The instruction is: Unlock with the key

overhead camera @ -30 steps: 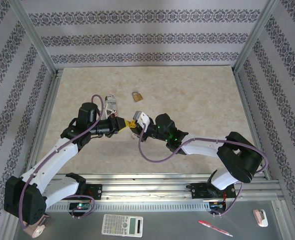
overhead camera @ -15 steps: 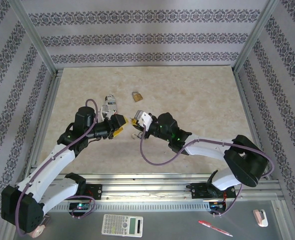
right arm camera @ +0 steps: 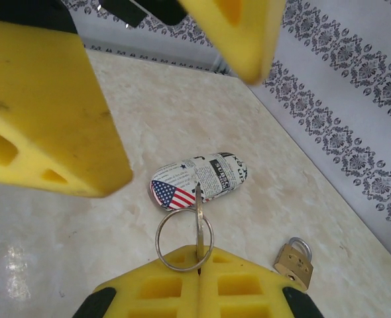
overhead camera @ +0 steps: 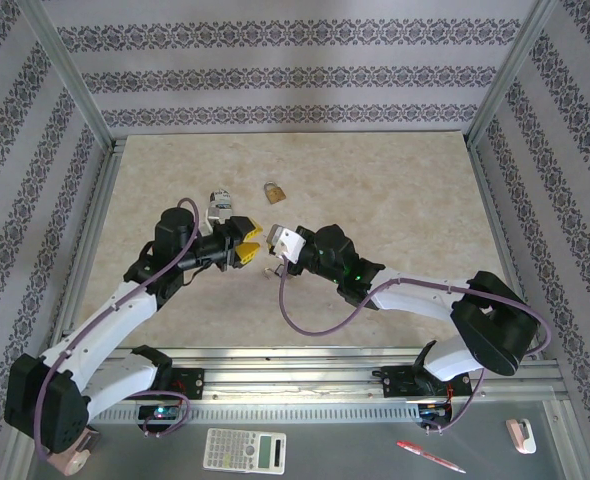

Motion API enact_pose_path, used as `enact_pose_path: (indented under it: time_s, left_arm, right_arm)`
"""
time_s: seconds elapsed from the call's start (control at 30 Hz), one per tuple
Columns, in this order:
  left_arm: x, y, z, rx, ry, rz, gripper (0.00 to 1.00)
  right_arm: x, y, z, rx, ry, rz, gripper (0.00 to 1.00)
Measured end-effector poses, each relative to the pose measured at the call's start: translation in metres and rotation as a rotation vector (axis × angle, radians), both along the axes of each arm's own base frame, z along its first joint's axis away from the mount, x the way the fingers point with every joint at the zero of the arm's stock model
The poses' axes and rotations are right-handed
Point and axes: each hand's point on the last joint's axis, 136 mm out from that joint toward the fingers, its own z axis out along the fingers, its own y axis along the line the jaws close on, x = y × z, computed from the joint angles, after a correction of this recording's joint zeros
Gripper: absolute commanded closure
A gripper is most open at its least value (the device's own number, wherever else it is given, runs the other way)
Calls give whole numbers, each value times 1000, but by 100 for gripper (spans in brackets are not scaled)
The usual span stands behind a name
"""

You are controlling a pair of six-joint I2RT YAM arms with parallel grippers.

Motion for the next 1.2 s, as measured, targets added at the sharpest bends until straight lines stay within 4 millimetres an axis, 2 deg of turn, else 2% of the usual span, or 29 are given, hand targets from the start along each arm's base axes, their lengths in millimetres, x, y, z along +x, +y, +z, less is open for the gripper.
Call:
enact_pose_path:
  time_s: [0.13, 0.37, 0.5, 0.57, 0.7, 0.83, 0.93, 1.13, 1.2]
  left_arm:
    - [6, -2, -3, -20, 32, 11, 61]
    - [12, -6, -19, -14, 88, 13, 62]
    - [14, -7, -20, 9, 82, 4, 62]
    - [16, -7, -17, 14, 69, 1, 57]
    - [15, -6, -16, 22, 63, 5, 48]
    - [9, -2, -3, 12, 30, 12, 42]
    - [3, 1, 3, 3, 5, 17, 42]
    - [6, 4, -6, 27, 6, 33, 40]
    - [8, 5, -8, 33, -3, 45, 43]
  right_arm:
    - [0, 0, -1, -7, -5, 3, 100]
    - [-1, -1, -5, -24, 0, 6, 100]
    - [-5, 2, -6, -55, -33, 22, 100]
    - [-8, 4, -5, -86, -76, 25, 100]
    - [-7, 3, -3, -192, -220, 16, 100]
    - [4, -2, 4, -295, -375, -24, 100]
    - [16, -3, 8, -383, -481, -50, 100]
    - [36, -3, 11, -610, -735, -74, 100]
    - [40, -5, 16, -667, -800, -85, 100]
